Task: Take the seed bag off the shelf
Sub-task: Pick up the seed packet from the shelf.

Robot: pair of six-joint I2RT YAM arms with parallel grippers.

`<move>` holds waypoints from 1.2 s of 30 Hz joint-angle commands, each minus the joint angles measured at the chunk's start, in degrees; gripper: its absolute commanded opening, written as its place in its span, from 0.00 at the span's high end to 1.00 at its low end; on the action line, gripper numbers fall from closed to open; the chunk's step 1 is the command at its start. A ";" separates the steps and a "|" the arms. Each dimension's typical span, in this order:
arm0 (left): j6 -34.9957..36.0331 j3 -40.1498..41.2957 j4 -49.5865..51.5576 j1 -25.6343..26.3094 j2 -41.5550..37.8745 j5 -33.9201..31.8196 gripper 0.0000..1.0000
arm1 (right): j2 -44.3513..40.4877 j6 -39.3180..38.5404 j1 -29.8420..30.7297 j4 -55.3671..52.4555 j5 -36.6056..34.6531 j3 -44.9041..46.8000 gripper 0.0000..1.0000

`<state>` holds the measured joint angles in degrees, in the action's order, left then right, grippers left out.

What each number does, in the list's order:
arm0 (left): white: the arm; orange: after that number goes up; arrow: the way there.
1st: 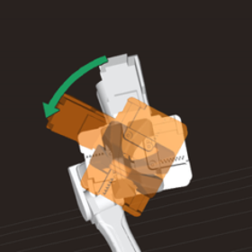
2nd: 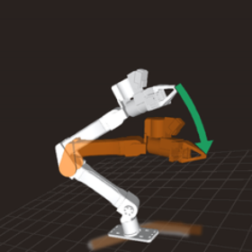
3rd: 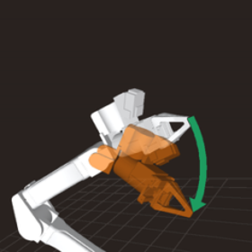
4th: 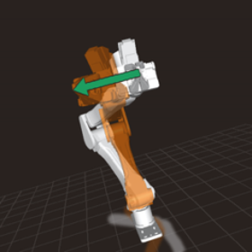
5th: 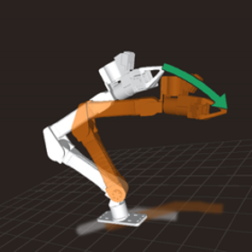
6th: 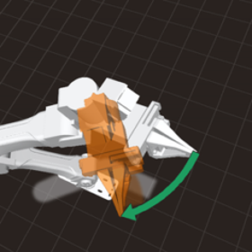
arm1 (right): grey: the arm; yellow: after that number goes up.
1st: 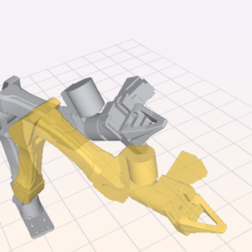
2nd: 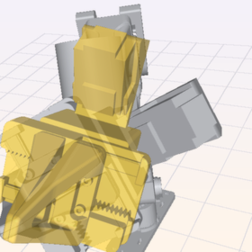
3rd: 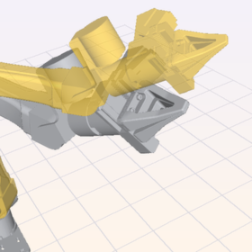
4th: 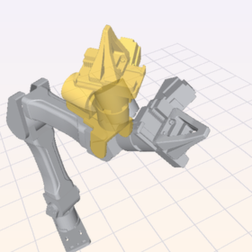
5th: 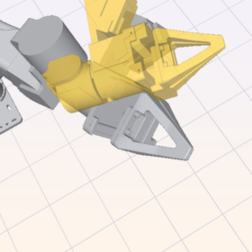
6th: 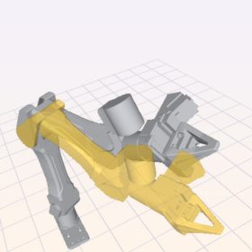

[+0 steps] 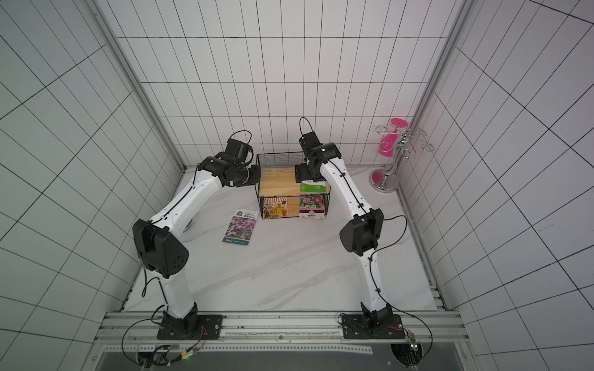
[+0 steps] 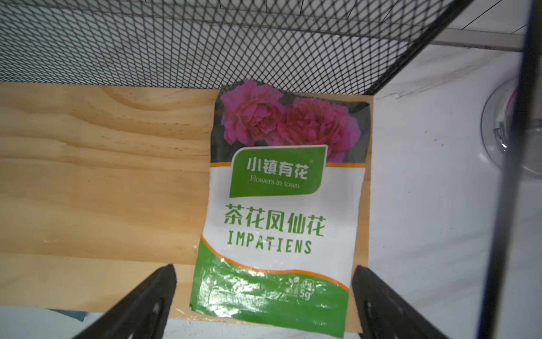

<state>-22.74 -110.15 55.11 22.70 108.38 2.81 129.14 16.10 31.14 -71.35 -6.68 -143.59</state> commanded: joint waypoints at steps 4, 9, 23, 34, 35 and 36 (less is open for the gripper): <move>-1.26 0.85 3.82 -0.53 2.55 -1.67 1.00 | 2.53 -0.12 -0.42 1.07 -0.63 -0.23 0.01; -1.08 1.16 3.95 -0.56 2.45 -1.91 1.00 | 0.93 0.15 -0.51 2.70 0.77 3.88 0.02; -1.16 2.46 3.82 -0.46 2.27 -2.47 1.00 | -0.73 1.17 0.73 4.55 5.26 9.86 0.07; -0.69 2.67 3.91 -0.46 2.11 -2.81 1.00 | -2.47 1.96 3.39 5.36 6.48 12.98 0.09; -0.64 2.68 3.93 -0.47 2.18 -2.81 1.00 | -2.56 2.13 3.71 5.37 6.52 12.91 0.10; -0.66 2.66 3.94 -0.52 2.19 -2.79 1.00 | -2.73 2.33 3.91 5.37 6.67 12.83 0.10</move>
<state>-23.00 -109.91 54.70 22.83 108.38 2.61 126.74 16.73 33.74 -63.64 -3.33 -133.14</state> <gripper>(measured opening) 0.069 0.904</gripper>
